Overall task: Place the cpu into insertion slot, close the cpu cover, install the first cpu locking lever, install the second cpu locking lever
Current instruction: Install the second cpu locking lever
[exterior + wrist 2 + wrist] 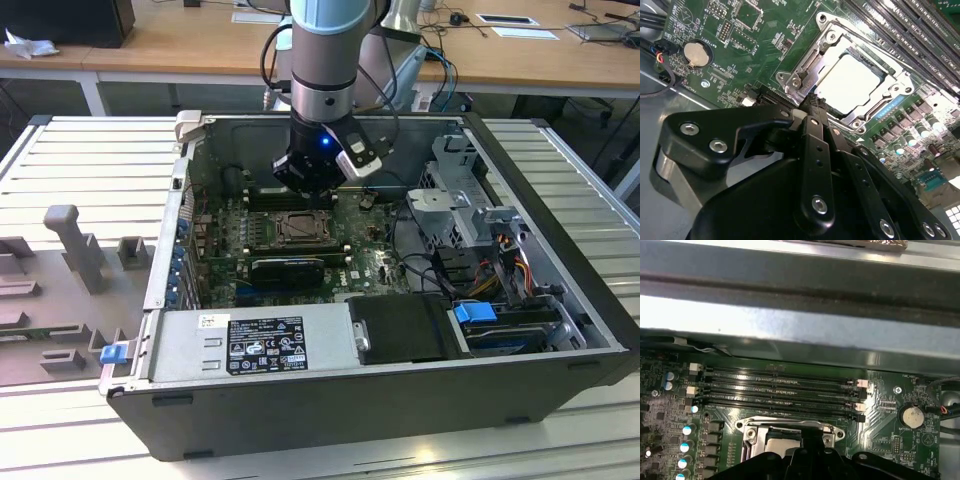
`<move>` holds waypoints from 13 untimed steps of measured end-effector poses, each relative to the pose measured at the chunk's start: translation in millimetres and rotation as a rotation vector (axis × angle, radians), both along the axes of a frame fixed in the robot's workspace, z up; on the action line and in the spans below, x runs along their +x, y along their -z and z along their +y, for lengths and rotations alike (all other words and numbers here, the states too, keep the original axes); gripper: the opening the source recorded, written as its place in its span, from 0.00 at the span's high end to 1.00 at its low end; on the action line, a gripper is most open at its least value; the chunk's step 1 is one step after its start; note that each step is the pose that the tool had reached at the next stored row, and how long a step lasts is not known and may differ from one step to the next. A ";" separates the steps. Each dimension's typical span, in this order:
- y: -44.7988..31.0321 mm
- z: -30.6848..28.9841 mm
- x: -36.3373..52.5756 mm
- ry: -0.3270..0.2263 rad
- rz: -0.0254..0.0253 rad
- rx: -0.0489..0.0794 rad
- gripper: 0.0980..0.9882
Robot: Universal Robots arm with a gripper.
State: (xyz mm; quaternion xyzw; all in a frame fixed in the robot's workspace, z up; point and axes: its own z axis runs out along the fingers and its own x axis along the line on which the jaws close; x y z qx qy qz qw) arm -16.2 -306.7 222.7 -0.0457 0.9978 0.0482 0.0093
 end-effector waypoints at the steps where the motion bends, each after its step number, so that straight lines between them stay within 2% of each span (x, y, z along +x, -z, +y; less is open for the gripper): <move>1: 0.0 -0.8 0.0 0.000 0.0000 0.000 0.99; 8: 0.0 -6.7 0.0 0.000 0.0000 0.000 0.99; 11: 0.0 -7.4 0.0 0.000 0.0001 0.000 0.99; 13: -2.7 -7.5 0.0 0.000 0.0000 0.000 0.99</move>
